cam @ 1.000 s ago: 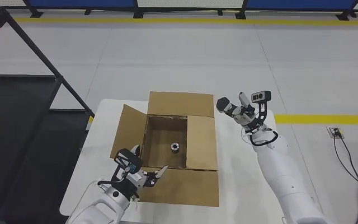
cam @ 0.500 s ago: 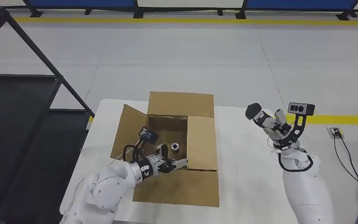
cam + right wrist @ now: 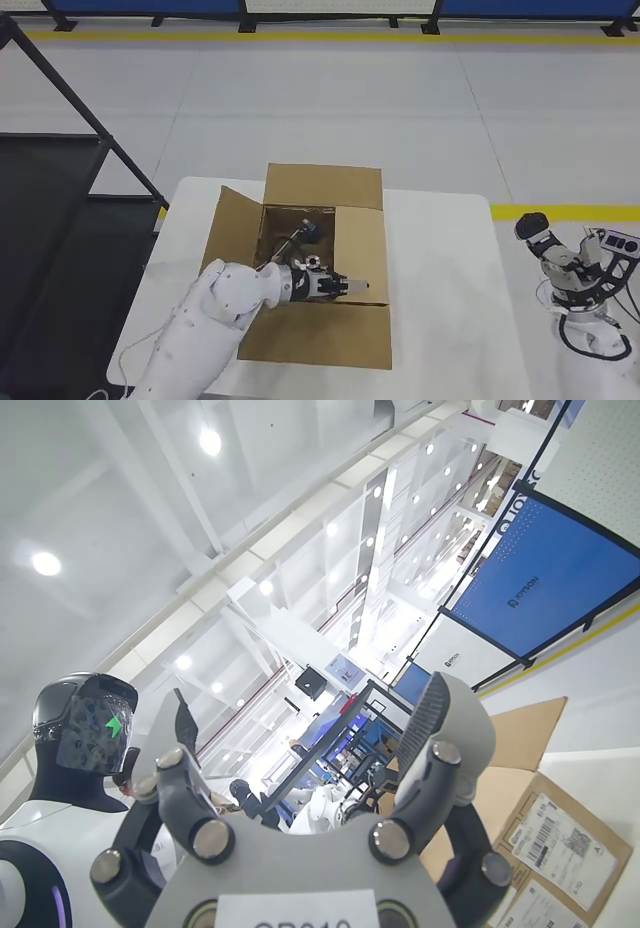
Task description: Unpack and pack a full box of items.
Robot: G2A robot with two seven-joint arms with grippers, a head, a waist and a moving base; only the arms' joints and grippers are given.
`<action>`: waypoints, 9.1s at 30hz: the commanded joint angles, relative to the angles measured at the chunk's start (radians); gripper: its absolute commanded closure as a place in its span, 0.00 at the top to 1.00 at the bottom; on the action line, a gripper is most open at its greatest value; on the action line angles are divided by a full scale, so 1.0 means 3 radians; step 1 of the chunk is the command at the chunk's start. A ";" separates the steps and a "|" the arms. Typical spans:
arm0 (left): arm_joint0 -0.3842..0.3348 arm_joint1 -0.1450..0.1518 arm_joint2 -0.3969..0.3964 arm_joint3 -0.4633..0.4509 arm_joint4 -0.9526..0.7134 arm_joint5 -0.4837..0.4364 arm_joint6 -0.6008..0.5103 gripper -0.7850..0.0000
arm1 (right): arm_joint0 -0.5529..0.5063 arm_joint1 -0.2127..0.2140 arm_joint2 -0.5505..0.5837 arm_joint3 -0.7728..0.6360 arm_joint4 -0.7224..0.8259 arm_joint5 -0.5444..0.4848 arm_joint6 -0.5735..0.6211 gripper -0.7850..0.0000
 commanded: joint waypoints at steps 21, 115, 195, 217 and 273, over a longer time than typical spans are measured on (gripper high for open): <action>-0.0213 -0.0147 0.0525 -0.0349 0.0571 -0.0503 0.0848 1.00 | 0.0045 0.0169 0.0279 0.0204 0.0241 0.0076 0.0076 1.00; 0.2641 0.0043 -0.3565 -0.2155 -0.0608 -0.1175 0.1164 1.00 | 0.1839 0.0110 -0.3045 -0.0224 -0.5117 0.1016 -0.0349 1.00; 0.2653 0.0070 -0.3450 -0.2116 -0.0923 -0.0638 0.1262 1.00 | -0.0301 0.0183 -0.0891 -0.2647 -0.6503 0.2480 -0.0885 0.00; 0.2653 0.0070 -0.3450 -0.2116 -0.0923 -0.0638 0.1262 1.00 | 0.0495 0.0278 -0.0940 -0.0524 -0.6368 0.1789 -0.0027 0.00; 0.2653 0.0070 -0.3450 -0.2116 -0.0923 -0.0638 0.1262 1.00 | 0.0520 0.0314 -0.1960 -0.2034 -0.6283 0.1558 -0.0699 1.00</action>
